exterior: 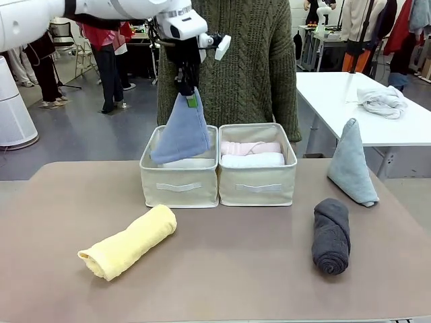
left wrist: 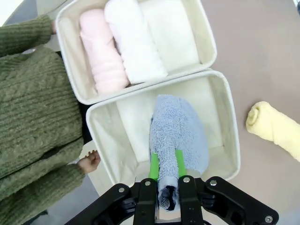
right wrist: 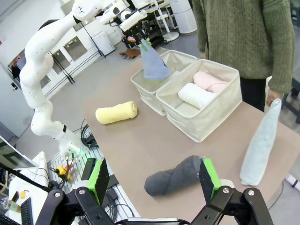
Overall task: Sort the towels based on their folding style.
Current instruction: Pick up one triangle-folded towel and place it in the left Fabric basket, then pick up another triangle-folded towel from the table and place it in the left Fabric basket.
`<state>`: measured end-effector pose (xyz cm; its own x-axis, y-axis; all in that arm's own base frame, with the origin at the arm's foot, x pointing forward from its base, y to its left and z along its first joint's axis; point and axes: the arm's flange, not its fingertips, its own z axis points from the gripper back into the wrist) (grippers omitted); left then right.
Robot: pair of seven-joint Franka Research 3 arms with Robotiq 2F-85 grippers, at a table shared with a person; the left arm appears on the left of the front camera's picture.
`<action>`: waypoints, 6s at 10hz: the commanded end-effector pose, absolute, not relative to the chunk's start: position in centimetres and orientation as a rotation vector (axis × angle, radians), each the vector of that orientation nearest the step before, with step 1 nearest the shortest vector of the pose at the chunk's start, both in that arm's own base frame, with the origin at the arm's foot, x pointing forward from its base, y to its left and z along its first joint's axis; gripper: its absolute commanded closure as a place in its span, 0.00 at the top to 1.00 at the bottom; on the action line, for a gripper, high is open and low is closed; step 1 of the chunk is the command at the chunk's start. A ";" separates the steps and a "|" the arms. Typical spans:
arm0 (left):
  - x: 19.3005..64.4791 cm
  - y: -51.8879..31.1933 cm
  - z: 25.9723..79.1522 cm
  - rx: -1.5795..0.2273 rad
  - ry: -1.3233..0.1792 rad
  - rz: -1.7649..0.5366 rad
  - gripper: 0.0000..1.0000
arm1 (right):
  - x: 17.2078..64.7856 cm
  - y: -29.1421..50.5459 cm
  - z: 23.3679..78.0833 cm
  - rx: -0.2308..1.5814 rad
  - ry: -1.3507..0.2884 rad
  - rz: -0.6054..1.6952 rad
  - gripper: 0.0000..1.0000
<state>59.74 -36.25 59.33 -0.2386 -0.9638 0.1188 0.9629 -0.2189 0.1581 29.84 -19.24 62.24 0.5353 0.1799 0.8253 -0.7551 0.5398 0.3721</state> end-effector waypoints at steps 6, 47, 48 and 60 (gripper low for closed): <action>59.8 -38.8 51.8 -0.147 -0.023 -1.912 0.14 | 29.9 -19.2 62.2 0.821 -0.826 0.641 1.00; 41.1 11.7 62.9 -0.342 -0.492 -1.175 1.00 | 29.9 -19.2 62.2 0.821 -0.826 0.641 1.00; 41.1 11.7 62.9 -0.342 -0.492 -1.175 1.00 | 29.9 -19.2 62.2 0.821 -0.826 0.641 1.00; 43.5 20.8 56.8 -0.632 -0.917 -1.223 1.00 | 29.9 -19.2 62.2 0.821 -0.826 0.641 1.00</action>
<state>44.65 20.82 57.14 0.0976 -0.5104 0.8544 0.9672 0.2510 0.0395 29.87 -19.32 62.18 0.5372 0.1786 0.8243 -0.7534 0.5410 0.3738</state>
